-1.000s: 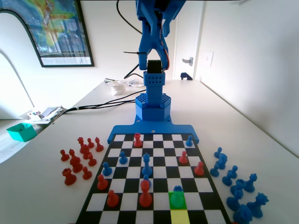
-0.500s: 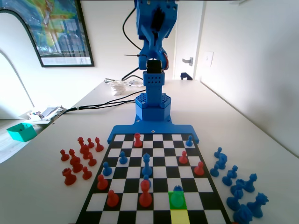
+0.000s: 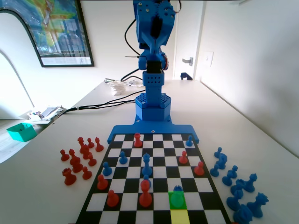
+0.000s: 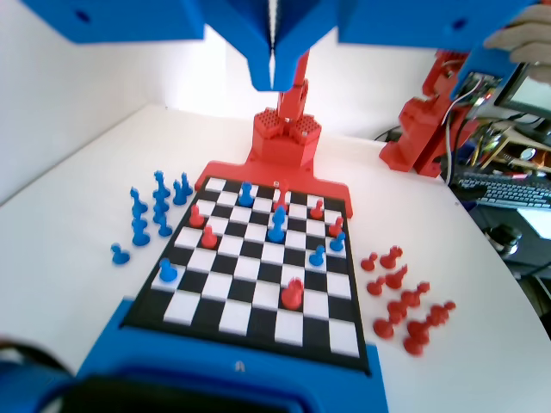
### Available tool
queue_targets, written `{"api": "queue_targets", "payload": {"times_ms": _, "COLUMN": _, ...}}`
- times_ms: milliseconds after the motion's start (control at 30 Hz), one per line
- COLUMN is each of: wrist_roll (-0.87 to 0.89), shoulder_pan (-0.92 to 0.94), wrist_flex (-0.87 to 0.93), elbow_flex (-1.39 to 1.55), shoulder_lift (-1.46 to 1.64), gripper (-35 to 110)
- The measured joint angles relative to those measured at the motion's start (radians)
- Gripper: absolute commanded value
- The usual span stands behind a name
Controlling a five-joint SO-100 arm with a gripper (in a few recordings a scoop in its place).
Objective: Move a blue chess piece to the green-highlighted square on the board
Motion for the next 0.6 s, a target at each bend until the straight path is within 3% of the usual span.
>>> {"api": "queue_targets", "payload": {"times_ms": 600, "wrist_roll": 0.008, "shoulder_pan": 0.006, "wrist_flex": -0.021, "elbow_flex": 0.002, "shoulder_lift": 0.115, "gripper": 1}}
